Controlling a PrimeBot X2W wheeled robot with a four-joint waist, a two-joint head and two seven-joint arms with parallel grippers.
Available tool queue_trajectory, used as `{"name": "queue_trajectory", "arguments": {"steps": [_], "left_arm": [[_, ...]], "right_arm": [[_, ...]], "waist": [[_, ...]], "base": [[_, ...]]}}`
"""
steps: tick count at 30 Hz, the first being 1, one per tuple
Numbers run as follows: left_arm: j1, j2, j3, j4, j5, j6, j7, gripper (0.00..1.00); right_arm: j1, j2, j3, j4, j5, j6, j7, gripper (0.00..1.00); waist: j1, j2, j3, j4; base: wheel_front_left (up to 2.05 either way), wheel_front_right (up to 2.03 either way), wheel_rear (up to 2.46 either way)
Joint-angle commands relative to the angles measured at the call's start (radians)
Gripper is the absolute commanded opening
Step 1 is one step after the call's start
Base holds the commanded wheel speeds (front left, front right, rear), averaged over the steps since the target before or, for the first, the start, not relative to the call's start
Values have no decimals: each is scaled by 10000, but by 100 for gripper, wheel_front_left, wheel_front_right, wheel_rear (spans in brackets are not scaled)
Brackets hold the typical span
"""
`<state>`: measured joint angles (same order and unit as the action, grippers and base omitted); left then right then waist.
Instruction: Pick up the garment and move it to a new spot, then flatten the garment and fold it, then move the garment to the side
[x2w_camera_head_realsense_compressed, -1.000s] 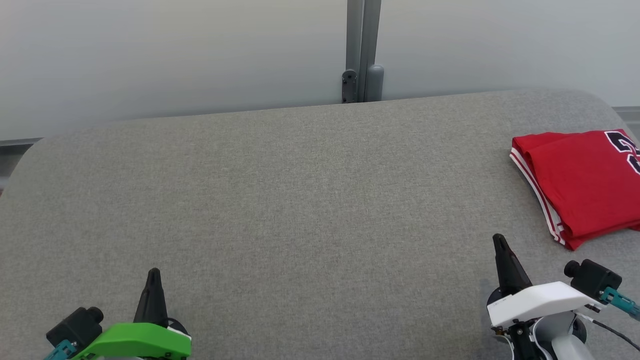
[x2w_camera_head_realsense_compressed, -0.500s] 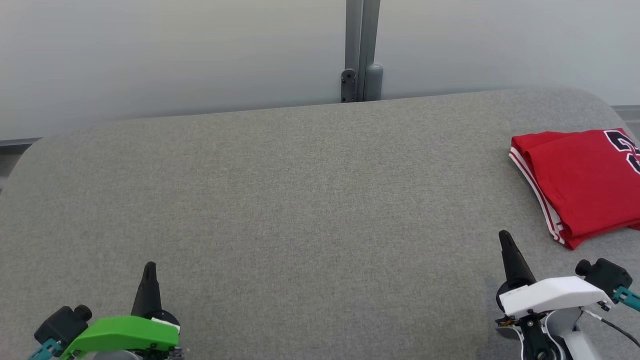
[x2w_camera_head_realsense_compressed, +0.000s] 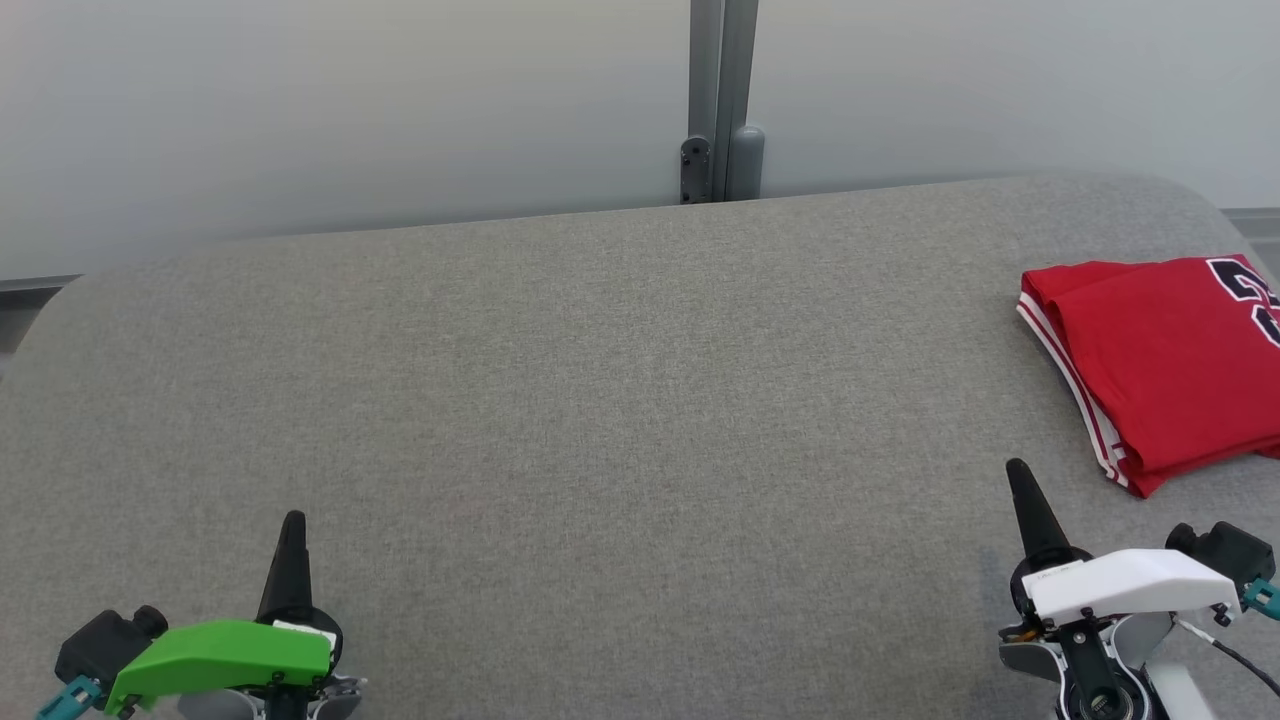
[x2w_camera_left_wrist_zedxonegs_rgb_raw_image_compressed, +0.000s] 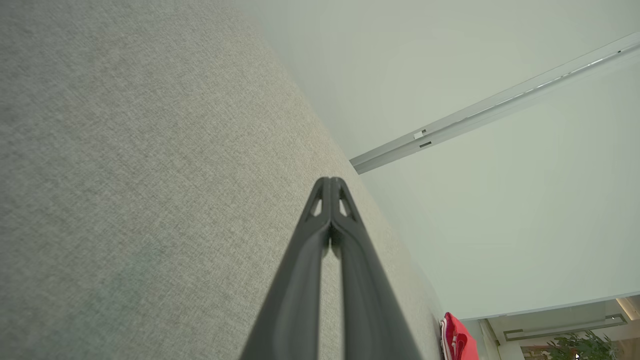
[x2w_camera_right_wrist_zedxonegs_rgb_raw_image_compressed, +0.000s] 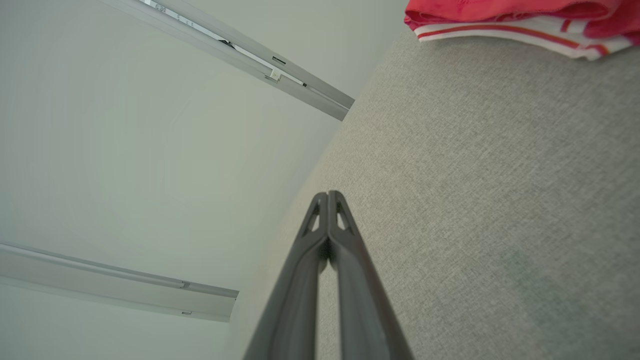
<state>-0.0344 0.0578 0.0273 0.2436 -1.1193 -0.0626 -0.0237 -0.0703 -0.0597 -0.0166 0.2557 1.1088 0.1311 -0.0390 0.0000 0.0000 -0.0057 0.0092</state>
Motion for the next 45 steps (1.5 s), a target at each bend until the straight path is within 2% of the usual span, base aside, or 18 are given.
{"name": "queue_trajectory", "arguments": {"steps": [1,45], "left_arm": [[-255,20,83,-70,-267,-106,69,0],[-689,-53,695,-3,-3766,-550,1072,0]], "right_arm": [[-256,-68,-64,-130,303,-1,83,0],[-384,-42,-646,-142,3967,-1,1095,0]], "waist": [[0,0,2,-2],[0,0,62,-64]], "base": [[0,0,0],[0,0,0]]}}
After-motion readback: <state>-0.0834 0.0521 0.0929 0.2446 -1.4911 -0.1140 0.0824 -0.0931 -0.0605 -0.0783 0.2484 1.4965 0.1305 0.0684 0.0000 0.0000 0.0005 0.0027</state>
